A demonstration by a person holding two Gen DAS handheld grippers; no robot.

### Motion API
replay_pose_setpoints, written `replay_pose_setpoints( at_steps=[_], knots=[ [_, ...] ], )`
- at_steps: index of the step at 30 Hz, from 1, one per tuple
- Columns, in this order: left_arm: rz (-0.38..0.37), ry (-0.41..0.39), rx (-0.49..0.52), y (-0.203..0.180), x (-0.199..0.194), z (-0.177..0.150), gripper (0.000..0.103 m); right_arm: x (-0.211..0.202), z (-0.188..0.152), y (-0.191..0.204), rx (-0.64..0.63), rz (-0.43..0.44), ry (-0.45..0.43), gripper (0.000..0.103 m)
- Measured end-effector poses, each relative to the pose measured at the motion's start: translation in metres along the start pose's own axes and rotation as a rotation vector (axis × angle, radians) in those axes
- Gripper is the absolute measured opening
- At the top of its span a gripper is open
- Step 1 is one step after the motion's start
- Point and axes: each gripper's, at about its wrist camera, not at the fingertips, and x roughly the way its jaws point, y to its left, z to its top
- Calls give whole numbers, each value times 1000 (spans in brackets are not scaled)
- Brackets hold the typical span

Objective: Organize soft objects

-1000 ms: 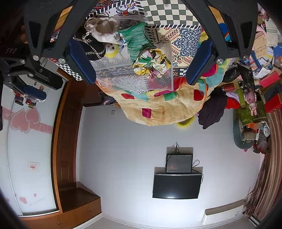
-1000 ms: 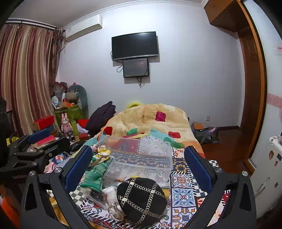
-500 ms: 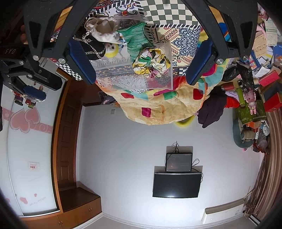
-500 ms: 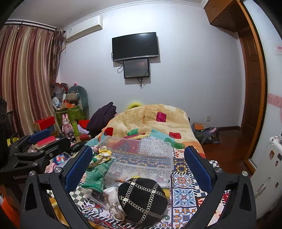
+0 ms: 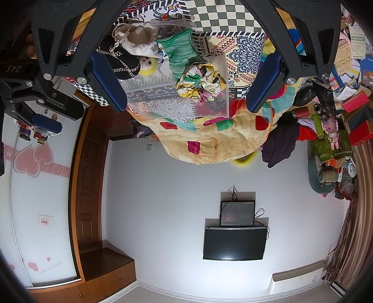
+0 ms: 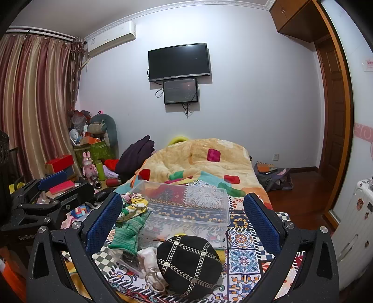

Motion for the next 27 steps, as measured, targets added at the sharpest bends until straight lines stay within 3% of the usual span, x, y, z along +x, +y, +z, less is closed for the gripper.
replay_pose_setpoints(
  at_steps=[27],
  knots=[
    [2,-3,1,0,-2,2,103,0,-1,0,1,0,-1,103]
  ],
)
